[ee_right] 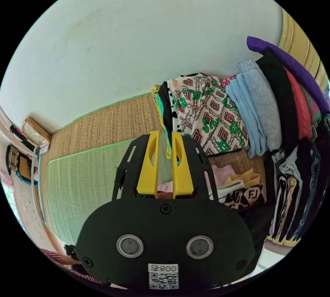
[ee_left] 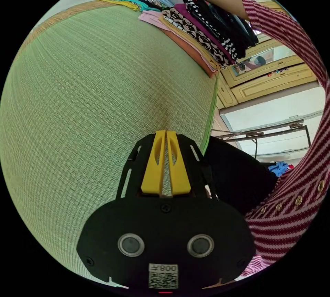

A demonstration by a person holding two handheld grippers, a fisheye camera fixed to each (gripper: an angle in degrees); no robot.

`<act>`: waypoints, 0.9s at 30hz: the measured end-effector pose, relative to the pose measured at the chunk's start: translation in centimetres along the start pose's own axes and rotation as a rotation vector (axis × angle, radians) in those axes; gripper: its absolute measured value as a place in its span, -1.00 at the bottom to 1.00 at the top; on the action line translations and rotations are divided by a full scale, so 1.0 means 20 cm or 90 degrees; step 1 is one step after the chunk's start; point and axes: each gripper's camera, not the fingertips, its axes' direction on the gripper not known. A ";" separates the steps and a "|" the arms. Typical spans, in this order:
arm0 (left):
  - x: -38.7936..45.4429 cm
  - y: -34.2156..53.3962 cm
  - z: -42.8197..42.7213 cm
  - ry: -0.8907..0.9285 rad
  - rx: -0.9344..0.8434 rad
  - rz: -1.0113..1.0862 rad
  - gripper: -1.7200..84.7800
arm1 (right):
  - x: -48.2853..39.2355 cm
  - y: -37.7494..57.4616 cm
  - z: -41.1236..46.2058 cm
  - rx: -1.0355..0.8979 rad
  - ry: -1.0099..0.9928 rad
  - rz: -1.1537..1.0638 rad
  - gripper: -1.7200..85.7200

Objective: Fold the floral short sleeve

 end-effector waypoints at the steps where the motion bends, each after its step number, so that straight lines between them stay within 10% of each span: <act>1: -0.02 -0.02 0.00 0.005 -0.007 -0.004 -0.96 | 0.02 -0.07 0.04 -0.005 0.000 0.008 -0.81; 27: -0.76 -0.56 0.29 0.103 -0.188 -0.063 -0.96 | 0.40 -0.84 0.67 -0.066 0.057 0.029 -0.91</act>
